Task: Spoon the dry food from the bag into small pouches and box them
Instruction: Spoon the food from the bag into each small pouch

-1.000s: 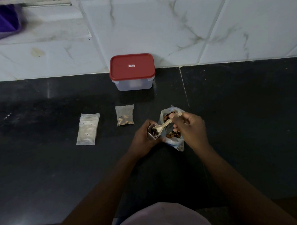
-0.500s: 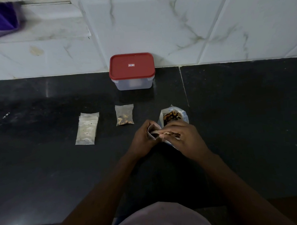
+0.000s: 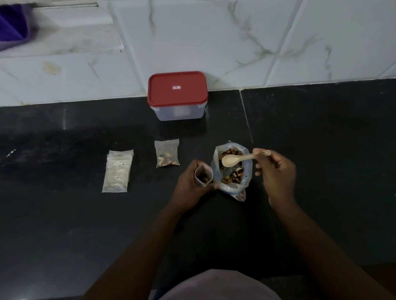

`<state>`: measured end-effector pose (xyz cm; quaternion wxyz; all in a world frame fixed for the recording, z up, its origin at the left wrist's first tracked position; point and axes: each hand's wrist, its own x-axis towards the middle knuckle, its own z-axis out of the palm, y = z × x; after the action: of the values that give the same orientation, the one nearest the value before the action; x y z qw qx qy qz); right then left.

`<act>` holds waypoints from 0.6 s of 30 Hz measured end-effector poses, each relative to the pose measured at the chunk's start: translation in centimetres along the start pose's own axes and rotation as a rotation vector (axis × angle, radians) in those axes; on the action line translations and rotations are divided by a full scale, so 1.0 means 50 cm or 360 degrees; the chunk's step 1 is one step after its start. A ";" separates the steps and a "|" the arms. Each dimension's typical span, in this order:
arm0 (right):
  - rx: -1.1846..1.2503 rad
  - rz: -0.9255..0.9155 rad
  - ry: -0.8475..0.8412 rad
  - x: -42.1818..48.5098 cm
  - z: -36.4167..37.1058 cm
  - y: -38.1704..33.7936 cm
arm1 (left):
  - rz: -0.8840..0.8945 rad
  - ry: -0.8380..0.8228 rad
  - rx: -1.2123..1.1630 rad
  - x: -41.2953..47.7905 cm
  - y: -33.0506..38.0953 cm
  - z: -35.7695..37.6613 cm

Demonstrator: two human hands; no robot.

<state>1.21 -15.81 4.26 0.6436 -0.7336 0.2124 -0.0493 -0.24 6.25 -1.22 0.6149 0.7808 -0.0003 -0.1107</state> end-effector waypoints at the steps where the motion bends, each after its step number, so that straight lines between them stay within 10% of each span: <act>1: -0.0105 0.0034 0.0014 0.004 -0.001 0.006 | -0.0003 0.0002 0.0007 0.000 -0.001 0.000; 11: -0.0624 0.0031 -0.0111 0.018 0.014 0.031 | 0.0024 -0.0005 0.0030 0.005 0.006 0.007; 18: -0.0809 -0.0551 -0.0145 -0.017 0.035 0.011 | 0.0030 -0.0002 0.0009 0.008 0.002 0.009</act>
<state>0.89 -13.91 3.64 0.4303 -0.8979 0.0607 -0.0706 0.06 5.74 -1.30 0.6138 0.7824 -0.0084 -0.1054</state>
